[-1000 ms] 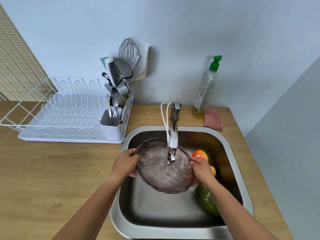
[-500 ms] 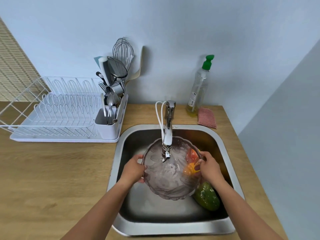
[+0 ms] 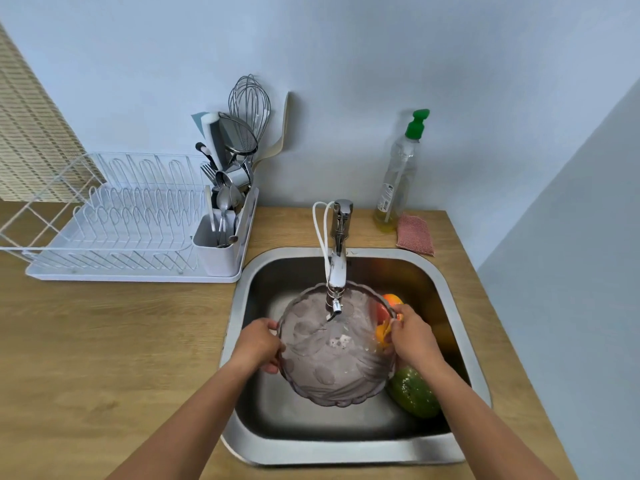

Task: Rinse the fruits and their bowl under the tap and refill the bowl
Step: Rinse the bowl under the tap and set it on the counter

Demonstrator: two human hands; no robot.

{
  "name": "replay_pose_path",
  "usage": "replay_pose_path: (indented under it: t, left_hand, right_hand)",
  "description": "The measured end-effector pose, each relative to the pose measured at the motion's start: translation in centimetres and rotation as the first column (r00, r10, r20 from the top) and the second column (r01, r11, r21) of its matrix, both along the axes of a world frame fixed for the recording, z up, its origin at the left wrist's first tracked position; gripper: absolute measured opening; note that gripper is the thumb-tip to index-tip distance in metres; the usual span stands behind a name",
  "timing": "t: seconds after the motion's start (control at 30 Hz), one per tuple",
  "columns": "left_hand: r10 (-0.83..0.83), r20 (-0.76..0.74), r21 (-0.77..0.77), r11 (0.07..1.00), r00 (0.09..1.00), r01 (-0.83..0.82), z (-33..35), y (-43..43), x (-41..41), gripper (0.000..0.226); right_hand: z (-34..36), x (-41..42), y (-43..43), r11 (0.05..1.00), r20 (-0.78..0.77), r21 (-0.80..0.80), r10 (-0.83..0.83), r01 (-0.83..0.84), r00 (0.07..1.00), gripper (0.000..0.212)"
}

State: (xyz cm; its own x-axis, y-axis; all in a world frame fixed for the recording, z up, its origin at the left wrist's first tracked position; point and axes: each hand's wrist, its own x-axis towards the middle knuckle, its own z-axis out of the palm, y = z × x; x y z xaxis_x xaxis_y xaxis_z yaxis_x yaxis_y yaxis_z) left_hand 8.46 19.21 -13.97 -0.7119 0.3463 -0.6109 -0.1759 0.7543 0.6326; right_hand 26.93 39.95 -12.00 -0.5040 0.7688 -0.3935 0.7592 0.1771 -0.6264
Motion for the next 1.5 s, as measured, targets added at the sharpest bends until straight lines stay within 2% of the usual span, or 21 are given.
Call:
replay_pose_path:
  t: [0.1,0.33,0.43,0.53,0.6,0.7,0.83,0.97,1.13,1.27,1.4,1.47,1.5]
  left_hand:
    - [0.012,0.002,0.035,0.999,1.000,-0.012,-0.5,0.6,0.3,0.037]
    - [0.014,-0.113,0.127,0.992,0.993,0.000,2.4,-0.1,-0.4,0.043]
    - [0.033,-0.174,0.150,0.989,0.984,-0.007,4.4,-0.6,-1.2,0.038]
    - [0.068,-0.211,0.172,0.985,0.975,-0.031,6.2,-0.4,-1.7,0.032]
    - [0.065,-0.216,0.168,0.985,0.974,-0.029,6.9,-0.3,-1.9,0.032]
    - [0.061,-0.212,0.162,0.986,0.975,-0.027,7.8,0.0,-1.9,0.020]
    - [0.073,-0.226,0.140,0.989,0.971,-0.042,8.3,0.4,-2.0,0.038]
    - [0.078,-0.225,0.135,0.990,0.971,-0.048,8.5,0.4,-1.9,0.041]
    - [0.085,-0.175,0.103,0.992,0.981,-0.067,7.9,-0.1,-2.0,0.033]
    - [0.019,-0.104,-0.011,1.000,0.994,-0.020,6.7,-0.8,-2.0,0.027]
    - [-0.234,0.008,-0.209,0.950,0.972,0.231,4.6,-0.7,-0.7,0.019]
    - [-0.301,0.057,-0.251,0.918,0.952,0.306,3.3,-0.2,0.2,0.012]
    - [-0.278,0.083,-0.223,0.931,0.957,0.290,2.6,0.0,0.8,0.015]
  right_hand:
    - [-0.5,0.4,0.4,1.000,-0.021,0.021,-0.007,0.007,1.000,0.035]
    - [-3.3,-0.5,-0.5,0.980,-0.045,-0.146,-0.141,0.133,0.989,0.041]
    - [-3.8,-1.0,-2.5,0.940,-0.086,-0.300,-0.199,0.165,0.976,0.035]
    - [-4.1,-1.1,-4.5,0.858,-0.103,-0.487,-0.244,0.165,0.964,0.039]
    - [-4.3,-1.1,-5.4,0.827,-0.100,-0.544,-0.233,0.143,0.967,0.032]
    - [-4.5,-1.4,-6.2,0.794,-0.054,-0.593,-0.207,0.136,0.977,0.029]
    - [-4.5,-1.7,-7.2,0.743,-0.001,-0.660,-0.149,0.111,0.989,0.029]
    - [-4.6,-1.6,-7.7,0.722,-0.010,-0.688,-0.113,0.075,0.994,0.033]
    - [-3.3,-1.0,-7.4,0.766,-0.047,-0.641,-0.103,0.049,0.994,0.029]
    - [-1.8,-0.2,-4.8,0.863,-0.061,-0.503,-0.093,0.049,0.994,0.024]
    - [1.0,0.4,-1.5,0.958,-0.022,-0.285,0.022,-0.027,1.000,0.023]
    - [2.7,0.5,-0.2,0.992,0.045,-0.058,0.114,-0.111,0.993,0.033]
    - [3.5,0.6,0.2,0.986,0.095,0.074,0.143,-0.151,0.985,0.036]
